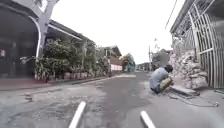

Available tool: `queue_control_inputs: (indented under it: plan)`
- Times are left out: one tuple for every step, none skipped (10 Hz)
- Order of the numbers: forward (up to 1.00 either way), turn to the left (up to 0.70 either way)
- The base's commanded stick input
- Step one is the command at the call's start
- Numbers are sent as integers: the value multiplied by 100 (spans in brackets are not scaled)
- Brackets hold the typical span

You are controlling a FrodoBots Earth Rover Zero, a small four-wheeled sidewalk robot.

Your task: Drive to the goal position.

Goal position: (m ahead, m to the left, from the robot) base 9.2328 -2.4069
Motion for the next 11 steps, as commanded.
queue_control_inputs:
  plan:
    - [70, 0]
    - [70, 0]
    - [70, 0]
    - [70, 0]
    - [70, 0]
    - [70, 0]
    - [70, 0]
    - [70, 0]
    - [70, 11]
    - [70, 10]
    - [70, 5]
